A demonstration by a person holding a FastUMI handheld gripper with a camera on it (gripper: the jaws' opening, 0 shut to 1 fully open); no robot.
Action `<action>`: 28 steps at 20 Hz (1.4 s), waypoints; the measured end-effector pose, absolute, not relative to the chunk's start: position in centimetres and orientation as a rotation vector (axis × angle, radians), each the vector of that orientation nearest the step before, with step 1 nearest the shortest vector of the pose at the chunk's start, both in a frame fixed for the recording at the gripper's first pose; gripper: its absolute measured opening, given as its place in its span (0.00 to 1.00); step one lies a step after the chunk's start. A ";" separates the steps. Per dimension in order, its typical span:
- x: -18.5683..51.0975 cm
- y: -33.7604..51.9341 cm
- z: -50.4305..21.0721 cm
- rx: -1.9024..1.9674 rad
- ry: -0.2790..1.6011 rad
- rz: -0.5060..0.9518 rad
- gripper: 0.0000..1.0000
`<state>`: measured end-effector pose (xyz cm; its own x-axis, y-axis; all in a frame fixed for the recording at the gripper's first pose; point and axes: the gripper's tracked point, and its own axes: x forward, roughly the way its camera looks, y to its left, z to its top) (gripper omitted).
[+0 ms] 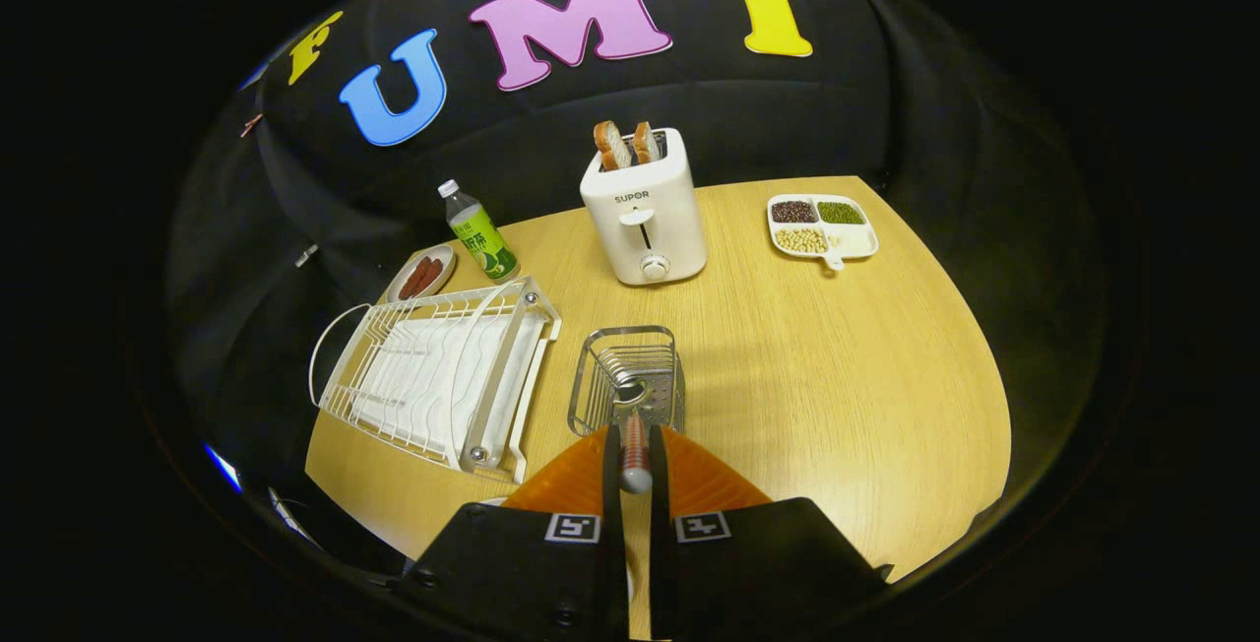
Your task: Take the plate from the dish rack, then take the spoon from the basket and place it into the plate.
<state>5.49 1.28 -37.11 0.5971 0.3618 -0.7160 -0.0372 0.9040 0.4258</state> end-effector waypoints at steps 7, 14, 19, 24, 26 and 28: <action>4.2 -0.8 -29.8 0.437 0.778 0.197 0.13; -1.8 2.0 -24.2 0.472 0.743 0.296 0.12; -7.6 6.0 -25.9 0.486 0.822 0.371 0.13; -10.5 8.8 -29.6 0.477 0.909 0.399 0.13; -10.8 9.3 -31.0 0.463 0.928 0.401 0.13; -11.1 9.8 -32.1 0.456 0.945 0.400 0.12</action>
<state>-11.14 9.77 -32.10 0.5268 0.5149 -0.6763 -0.1273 0.8345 0.5361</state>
